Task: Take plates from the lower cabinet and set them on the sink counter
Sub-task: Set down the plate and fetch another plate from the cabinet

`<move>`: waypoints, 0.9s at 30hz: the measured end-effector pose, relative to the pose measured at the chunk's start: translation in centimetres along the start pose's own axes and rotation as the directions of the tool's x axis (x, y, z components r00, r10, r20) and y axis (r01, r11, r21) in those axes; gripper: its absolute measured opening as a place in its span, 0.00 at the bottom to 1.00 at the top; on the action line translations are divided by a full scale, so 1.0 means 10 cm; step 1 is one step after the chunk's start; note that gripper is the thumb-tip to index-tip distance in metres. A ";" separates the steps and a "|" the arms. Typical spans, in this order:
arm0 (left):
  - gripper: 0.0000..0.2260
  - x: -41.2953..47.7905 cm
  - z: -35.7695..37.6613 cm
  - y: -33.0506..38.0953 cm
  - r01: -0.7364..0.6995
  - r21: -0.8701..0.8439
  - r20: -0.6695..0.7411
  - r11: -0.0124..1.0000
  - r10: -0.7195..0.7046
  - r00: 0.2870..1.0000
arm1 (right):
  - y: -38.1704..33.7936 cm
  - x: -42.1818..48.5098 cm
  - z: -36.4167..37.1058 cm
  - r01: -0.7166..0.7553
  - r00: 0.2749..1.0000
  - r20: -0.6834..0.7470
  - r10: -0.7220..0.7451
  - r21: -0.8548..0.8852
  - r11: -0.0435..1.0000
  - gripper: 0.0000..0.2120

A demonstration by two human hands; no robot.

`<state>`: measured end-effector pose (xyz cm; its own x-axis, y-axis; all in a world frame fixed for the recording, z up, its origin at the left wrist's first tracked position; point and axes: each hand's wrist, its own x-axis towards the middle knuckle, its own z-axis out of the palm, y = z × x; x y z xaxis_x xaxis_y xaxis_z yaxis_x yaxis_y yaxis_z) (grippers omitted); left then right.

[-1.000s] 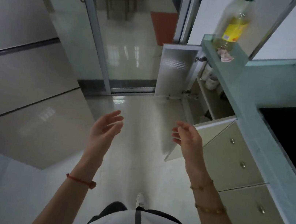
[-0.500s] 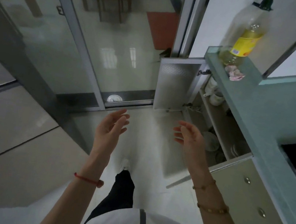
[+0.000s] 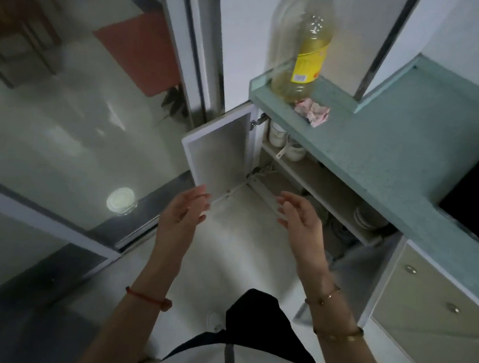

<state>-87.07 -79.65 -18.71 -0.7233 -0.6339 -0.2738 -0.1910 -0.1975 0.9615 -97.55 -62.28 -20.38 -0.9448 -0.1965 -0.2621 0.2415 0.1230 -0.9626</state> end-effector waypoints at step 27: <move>0.10 3.15 1.68 -0.33 0.006 0.394 0.570 0.919 -0.249 0.782 | 0.63 2.17 -0.01 -0.213 0.759 -0.590 0.277 0.177 0.961 0.11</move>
<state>-120.34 -86.42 -30.16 -0.8969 -0.0202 -0.4417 -0.4411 0.1098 0.8907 -116.59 -65.64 -32.10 -0.7804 0.4587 -0.4249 0.4728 -0.0116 -0.8811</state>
